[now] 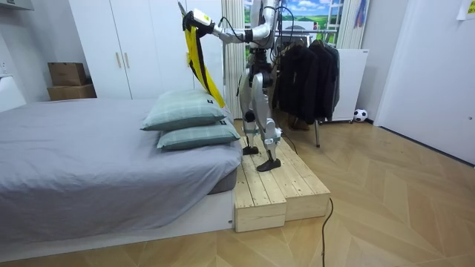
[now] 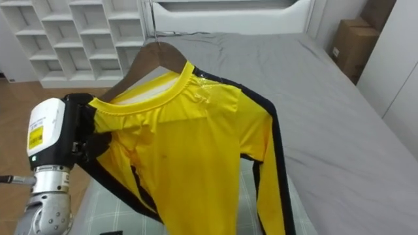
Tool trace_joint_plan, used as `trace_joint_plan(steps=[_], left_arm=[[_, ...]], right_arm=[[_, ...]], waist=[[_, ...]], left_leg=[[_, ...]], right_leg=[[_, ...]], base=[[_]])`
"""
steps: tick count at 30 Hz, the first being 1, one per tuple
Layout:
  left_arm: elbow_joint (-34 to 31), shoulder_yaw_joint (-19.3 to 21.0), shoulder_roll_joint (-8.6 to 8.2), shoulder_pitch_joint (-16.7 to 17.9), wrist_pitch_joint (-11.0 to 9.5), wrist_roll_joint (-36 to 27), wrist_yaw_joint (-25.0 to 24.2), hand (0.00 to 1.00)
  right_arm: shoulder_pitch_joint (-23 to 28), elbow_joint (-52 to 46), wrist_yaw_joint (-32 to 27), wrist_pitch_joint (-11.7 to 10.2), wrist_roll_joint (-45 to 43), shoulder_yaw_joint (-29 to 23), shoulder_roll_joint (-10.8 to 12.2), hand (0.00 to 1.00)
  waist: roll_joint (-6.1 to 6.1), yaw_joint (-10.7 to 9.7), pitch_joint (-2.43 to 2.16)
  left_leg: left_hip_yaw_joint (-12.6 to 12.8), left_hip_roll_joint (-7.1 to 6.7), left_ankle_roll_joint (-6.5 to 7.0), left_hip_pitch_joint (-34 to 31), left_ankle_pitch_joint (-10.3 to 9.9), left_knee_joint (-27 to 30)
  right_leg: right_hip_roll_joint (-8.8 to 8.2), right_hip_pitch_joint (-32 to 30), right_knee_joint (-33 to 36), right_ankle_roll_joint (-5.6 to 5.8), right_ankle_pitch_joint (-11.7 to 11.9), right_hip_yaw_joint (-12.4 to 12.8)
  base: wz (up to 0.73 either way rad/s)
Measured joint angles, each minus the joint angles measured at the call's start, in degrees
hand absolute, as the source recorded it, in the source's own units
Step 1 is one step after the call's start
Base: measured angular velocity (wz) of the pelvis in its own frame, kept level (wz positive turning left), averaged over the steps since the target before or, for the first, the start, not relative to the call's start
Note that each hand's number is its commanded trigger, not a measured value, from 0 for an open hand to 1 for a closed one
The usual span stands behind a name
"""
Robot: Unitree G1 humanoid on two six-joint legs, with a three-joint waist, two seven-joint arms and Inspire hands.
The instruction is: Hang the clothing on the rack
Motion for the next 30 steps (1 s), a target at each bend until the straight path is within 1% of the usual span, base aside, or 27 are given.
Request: trace_joint_plan(steps=[3, 5, 6, 8, 9, 11, 12, 14, 15, 17, 20, 25, 28, 30], left_arm=[[-1.39, 0.0, 0.29, 0.25, -0.14, -0.1, 1.21, 1.0], [-2.13, -0.04, 0.76, 0.43, -0.16, -0.12, 2.36, 1.0], [-2.27, -0.06, 0.87, 0.5, -0.16, -0.12, 2.4, 1.0], [-3.55, -0.06, 0.98, 2.03, -0.11, -0.14, 2.42, 1.0], [-4.32, -0.07, 0.98, 2.73, 0.02, -0.11, 2.42, 1.0], [-6.34, -0.37, 0.98, 5.16, 0.19, -0.01, 2.42, 1.0], [-6.35, -0.46, 0.98, 5.33, 0.21, -0.01, 2.41, 1.0], [-6.34, -0.24, 0.98, 6.07, 0.5, -0.04, 2.4, 1.0], [-6.39, -0.15, 0.98, 6.34, 0.53, -0.06, 2.4, 1.0], [-6.53, -0.13, 0.98, 6.68, 0.68, 0.12, 2.05, 1.0], [-6.55, -0.19, 0.88, 6.7, 0.68, 0.17, 1.57, 1.0], [-6.55, -0.1, -0.18, 6.69, 0.69, 0.82, 1.52, 1.0], [-6.55, -0.1, -0.26, 6.68, 0.69, 0.84, 1.38, 1.0], [-6.58, -0.28, -0.28, 6.69, 0.86, 1.25, 1.24, 1.0]], right_arm=[[0.0, -3.35, -2.75, 0.51, -4.94, -2.22, -0.82, 0.0], [0.26, -10.94, -5.76, 1.35, -11.01, -2.94, -1.36, 0.0], [0.25, -13.32, -6.28, 1.41, -12.85, -3.05, -1.53, 0.0], [0.1, -22.02, -8.52, 0.88, -19.09, -3.83, -2.27, 0.0], [0.23, -24.64, -9.21, 0.94, -20.47, -4.24, -2.26, 0.0], [1.34, -35.51, -11.67, 0.72, -25.77, -4.73, -2.2, 0.0], [1.34, -37.85, -12.13, 0.54, -27.09, -4.82, -2.18, 0.0], [1.5, -47.36, -13.46, 0.14, -34.44, -4.83, -2.13, 0.0], [1.52, -49.49, -13.94, -0.29, -36.04, -4.88, -2.13, 0.0], [1.76, -57.1, -15.12, -1.01, -40.44, -4.96, -2.1, 0.0], [1.76, -61.77, -16.54, -2.13, -41.14, -4.83, -1.87, 0.0], [1.86, -65.3, -16.83, -2.04, -41.19, -4.81, -1.79, 0.0], [1.88, -70.04, -16.2, -1.81, -41.77, -4.47, -1.81, 0.0], [1.87, -74.65, -16.15, -1.83, -43.36, -2.52, -1.87, 0.0]], waist=[[0.0, 0.3, 0.02], [0.03, 0.5, 0.01], [0.01, 0.54, 0.01], [0.11, 0.48, -0.05], [0.11, 0.47, -0.05], [0.13, 0.31, -0.06], [0.12, 0.39, -0.06], [0.16, 0.54, -0.06], [0.17, 0.54, -0.06], [0.21, 0.75, -0.06], [0.19, 0.92, -0.06], [0.26, 1.92, -0.06], [0.4, 2.38, -0.07], [0.45, 2.54, -0.08]], left_leg=[[-0.02, 0.0, 0.01, 0.06, -0.02, 0.0], [0.01, 0.01, 0.04, -0.25, -0.05, 0.07], [-0.01, 0.01, 0.04, -0.28, -0.05, 0.06], [-0.01, 0.01, 0.04, -0.24, -0.04, 0.09], [-0.01, 0.02, 0.04, -0.23, -0.04, 0.14], [-0.08, 0.05, 0.0, -0.26, -0.06, 0.45], [-0.09, 0.06, -0.01, -0.28, -0.07, 0.47], [-0.09, 0.06, -0.01, -0.25, -0.07, 0.45], [-0.07, 0.06, -0.03, -0.23, -0.09, 0.45], [-0.05, 0.06, -0.05, -0.27, -0.12, 0.45], [-0.06, 0.07, -0.06, -0.16, -0.13, 0.46], [0.14, 0.07, -0.06, -0.08, -0.13, 0.47], [0.15, 0.08, -0.06, -0.22, -0.14, 0.52], [0.12, 0.11, -0.07, -0.23, -0.14, 0.57]], right_leg=[[0.0, 0.03, 0.06, -0.01, -0.01, -0.03], [0.01, -0.31, 0.17, -0.01, -0.01, 0.01], [0.02, -0.38, 0.24, -0.02, 0.0, 0.05], [0.05, -0.4, 0.43, -0.05, -0.02, 0.11], [0.04, -0.42, 0.51, -0.07, -0.03, 0.1], [-0.02, -0.49, 0.94, -0.12, -0.08, -0.02], [-0.04, -0.44, 0.91, -0.11, -0.09, -0.05], [-0.03, -0.4, 0.83, -0.09, -0.1, 0.04], [-0.02, -0.38, 0.8, -0.08, -0.11, 0.07], [-0.01, -0.38, 0.69, -0.06, -0.13, 0.07], [-0.01, -0.31, 0.8, -0.06, -0.13, 0.14], [0.0, -0.35, 0.89, -0.06, -0.13, 0.35], [0.0, -0.56, 1.04, -0.08, -0.15, 0.4], [0.01, -0.51, 1.02, -0.09, -0.15, 0.28]], base=[[0.0], [0.0], [-0.03], [0.0], [0.0], [0.0], [0.0], [0.0], [0.0], [0.0], [0.0], [0.0], [0.0], [0.0]])
